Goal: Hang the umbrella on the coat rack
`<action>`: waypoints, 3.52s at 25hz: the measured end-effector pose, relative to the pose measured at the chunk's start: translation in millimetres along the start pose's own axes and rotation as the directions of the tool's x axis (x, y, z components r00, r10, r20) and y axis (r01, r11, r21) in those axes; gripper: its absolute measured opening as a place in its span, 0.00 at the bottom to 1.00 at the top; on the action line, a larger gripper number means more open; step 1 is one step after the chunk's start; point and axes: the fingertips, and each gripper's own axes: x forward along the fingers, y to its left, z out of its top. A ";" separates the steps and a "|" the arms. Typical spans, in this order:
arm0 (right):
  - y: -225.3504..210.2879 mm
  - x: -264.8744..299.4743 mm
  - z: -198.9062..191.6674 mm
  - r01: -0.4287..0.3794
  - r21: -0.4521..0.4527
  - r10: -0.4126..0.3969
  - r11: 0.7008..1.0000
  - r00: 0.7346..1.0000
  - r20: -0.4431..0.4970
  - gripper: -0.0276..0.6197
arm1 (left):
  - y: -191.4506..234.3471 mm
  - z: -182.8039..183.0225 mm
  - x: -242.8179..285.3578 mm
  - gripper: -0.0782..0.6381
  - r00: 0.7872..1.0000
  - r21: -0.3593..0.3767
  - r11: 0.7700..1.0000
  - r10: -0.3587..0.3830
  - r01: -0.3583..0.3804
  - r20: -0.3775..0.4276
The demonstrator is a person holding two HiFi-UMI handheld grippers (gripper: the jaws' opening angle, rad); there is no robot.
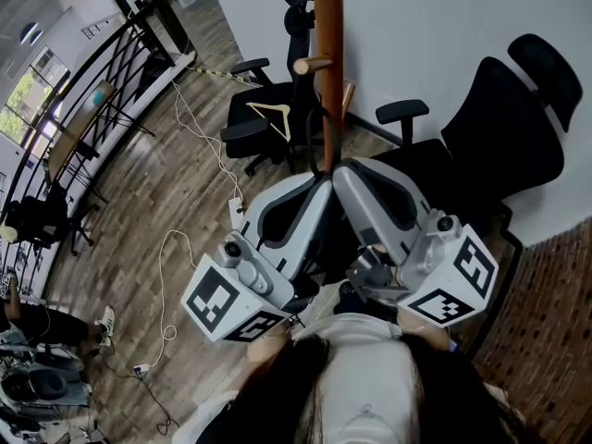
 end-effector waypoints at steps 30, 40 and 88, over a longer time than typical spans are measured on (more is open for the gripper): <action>-18.6 44.0 14.4 -0.052 -0.020 0.052 0.998 0.998 0.030 0.10 | 37.3 25.1 23.0 0.13 0.999 0.011 1.000 -0.016 0.016 0.031; -31.4 53.0 16.3 -0.039 -0.027 0.040 0.999 0.999 0.032 0.10 | 49.8 24.4 33.4 0.13 0.999 -0.007 0.999 -0.038 0.038 0.030; -63.8 54.9 -1.0 0.006 0.005 -0.005 1.000 1.000 -0.013 0.10 | 75.9 -3.8 43.0 0.13 0.999 -0.143 0.988 -0.052 0.053 0.012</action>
